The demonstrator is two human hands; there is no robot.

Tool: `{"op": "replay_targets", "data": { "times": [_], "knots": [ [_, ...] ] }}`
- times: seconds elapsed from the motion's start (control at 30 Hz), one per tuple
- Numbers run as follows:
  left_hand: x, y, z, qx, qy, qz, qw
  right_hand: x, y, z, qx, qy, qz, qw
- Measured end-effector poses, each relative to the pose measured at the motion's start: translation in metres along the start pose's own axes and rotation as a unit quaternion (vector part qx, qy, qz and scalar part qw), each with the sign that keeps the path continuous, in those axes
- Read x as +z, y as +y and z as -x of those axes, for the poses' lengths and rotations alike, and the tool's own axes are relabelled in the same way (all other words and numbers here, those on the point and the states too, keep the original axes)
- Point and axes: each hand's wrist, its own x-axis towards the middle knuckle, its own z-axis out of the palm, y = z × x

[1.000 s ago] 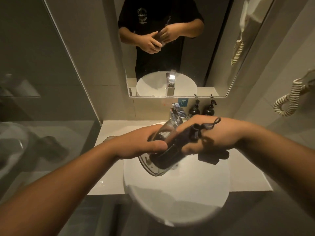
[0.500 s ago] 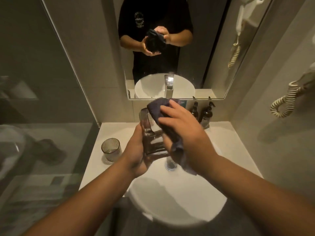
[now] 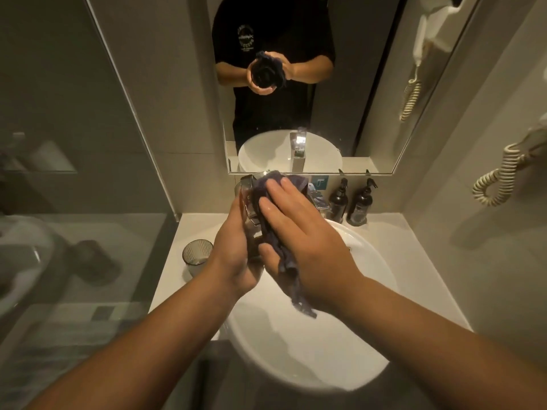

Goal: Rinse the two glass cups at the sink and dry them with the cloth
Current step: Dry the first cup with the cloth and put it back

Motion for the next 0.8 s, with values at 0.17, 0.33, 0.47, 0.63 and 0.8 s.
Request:
{"op": "replay_targets", "data": {
  "times": [0.17,0.33,0.47,0.63,0.8],
  "knots": [
    [-0.007,-0.009,-0.005,-0.022,-0.015,0.049,0.998,0.009,-0.001,0.017,-0.018,0.035,-0.003,0.999],
    [0.004,-0.003,-0.002,0.011,-0.034,0.026,0.999,0.008,0.0,0.017,0.031,0.049,-0.085,0.995],
    [0.003,-0.005,0.001,-0.031,-0.087,0.039,0.995,0.003,0.014,0.001,0.147,0.036,-0.225,0.963],
    [0.004,-0.003,-0.002,-0.063,-0.123,0.12,0.983,0.002,0.024,-0.021,0.255,0.057,-0.311,0.914],
    [0.003,-0.006,-0.018,0.032,0.054,-0.116,0.991,0.004,0.029,-0.015,0.231,0.064,-0.243,0.94]
  ]
}}
